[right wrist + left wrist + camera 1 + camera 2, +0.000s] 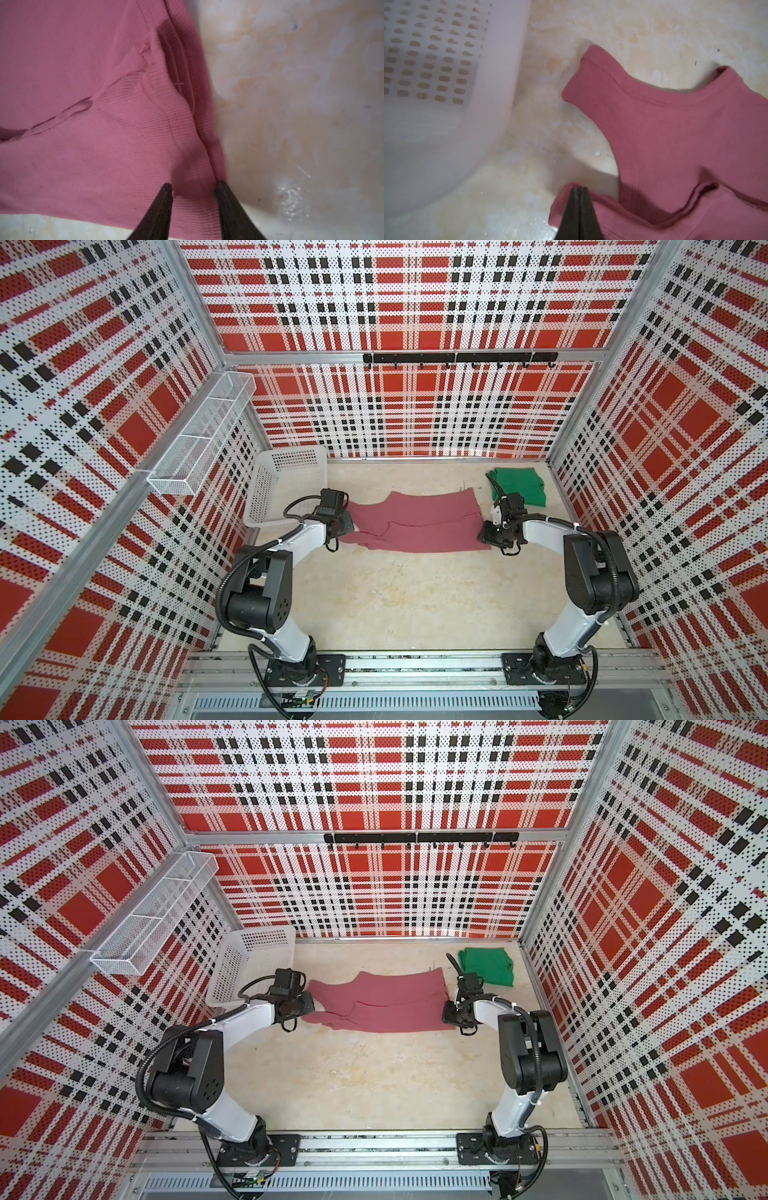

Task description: Fold and stack the tank tops

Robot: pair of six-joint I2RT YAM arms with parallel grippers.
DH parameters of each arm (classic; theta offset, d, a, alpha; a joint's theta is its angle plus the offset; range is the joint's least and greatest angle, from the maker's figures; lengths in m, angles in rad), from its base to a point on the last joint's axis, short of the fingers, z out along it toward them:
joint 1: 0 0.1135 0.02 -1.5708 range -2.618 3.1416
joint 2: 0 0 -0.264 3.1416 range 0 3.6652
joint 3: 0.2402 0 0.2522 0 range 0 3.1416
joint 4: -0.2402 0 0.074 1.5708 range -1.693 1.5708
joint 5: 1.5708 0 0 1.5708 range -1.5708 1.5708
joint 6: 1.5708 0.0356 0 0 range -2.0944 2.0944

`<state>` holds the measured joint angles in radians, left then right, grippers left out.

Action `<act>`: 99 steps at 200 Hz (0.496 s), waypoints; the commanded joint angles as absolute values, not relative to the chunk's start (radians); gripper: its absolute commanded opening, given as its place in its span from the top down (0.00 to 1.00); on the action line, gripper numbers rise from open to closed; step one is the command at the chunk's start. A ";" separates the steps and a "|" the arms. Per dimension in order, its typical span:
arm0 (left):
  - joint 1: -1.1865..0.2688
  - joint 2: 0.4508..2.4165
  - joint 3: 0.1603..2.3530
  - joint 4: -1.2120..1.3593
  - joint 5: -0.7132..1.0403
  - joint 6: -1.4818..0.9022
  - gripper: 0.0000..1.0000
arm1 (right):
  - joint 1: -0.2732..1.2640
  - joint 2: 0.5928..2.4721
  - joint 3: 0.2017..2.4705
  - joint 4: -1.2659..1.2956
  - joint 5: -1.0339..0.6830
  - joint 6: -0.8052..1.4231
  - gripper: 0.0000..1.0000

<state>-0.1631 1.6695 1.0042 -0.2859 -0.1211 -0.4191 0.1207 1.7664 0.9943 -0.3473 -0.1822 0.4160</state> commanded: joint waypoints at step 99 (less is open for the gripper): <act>-0.155 1.549 0.785 -0.174 -0.009 -0.459 0.32 | 0.051 1.861 1.055 -0.387 -0.110 0.366 0.61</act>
